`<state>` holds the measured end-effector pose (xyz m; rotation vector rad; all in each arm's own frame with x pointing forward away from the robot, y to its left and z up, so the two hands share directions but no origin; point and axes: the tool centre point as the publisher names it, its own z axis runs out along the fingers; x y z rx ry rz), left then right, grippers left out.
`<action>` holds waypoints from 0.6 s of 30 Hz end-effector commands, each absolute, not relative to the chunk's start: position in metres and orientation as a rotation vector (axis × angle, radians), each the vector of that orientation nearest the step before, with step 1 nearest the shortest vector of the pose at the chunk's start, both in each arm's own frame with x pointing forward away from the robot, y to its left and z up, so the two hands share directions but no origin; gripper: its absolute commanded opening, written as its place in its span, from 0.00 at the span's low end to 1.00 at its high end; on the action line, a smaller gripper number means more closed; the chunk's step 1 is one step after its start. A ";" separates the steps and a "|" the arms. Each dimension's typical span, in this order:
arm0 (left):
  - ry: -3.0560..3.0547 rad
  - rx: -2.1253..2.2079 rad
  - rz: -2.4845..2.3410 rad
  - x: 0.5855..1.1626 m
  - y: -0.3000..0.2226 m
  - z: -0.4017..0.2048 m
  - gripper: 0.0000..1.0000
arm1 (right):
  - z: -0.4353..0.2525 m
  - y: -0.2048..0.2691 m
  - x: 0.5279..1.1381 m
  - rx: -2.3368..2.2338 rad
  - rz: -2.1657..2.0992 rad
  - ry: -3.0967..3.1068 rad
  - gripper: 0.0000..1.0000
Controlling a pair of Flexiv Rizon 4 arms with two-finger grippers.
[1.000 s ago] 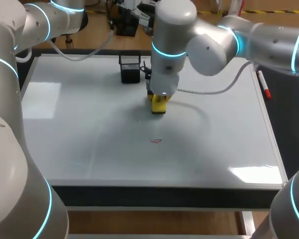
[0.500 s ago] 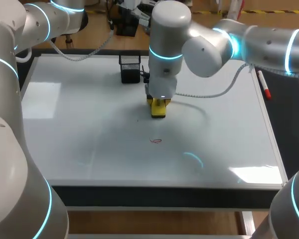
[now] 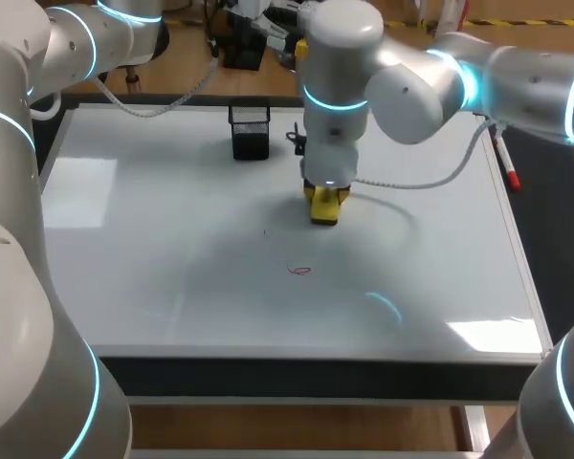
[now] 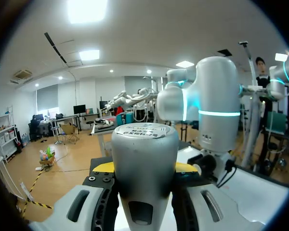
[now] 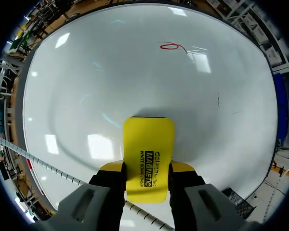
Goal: Pick up the inspection probe, press it on each red-marked spot on the whiteboard one by one, put down the probe, pick up the eraser, and wipe off all the red marks.
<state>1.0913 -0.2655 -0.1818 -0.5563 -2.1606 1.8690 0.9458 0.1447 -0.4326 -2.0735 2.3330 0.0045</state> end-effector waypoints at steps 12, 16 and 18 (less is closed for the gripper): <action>-2.075 -0.649 1.794 1.099 -0.266 -0.184 0.00 | -0.424 0.112 0.950 -2.019 -0.021 2.366 0.00; -2.075 -0.649 1.794 1.099 -0.266 -0.184 0.00 | -0.411 0.093 0.954 -1.977 -0.046 2.405 0.00; -2.075 -0.649 1.794 1.099 -0.266 -0.184 0.00 | -0.406 0.082 0.956 -1.947 -0.064 2.423 0.00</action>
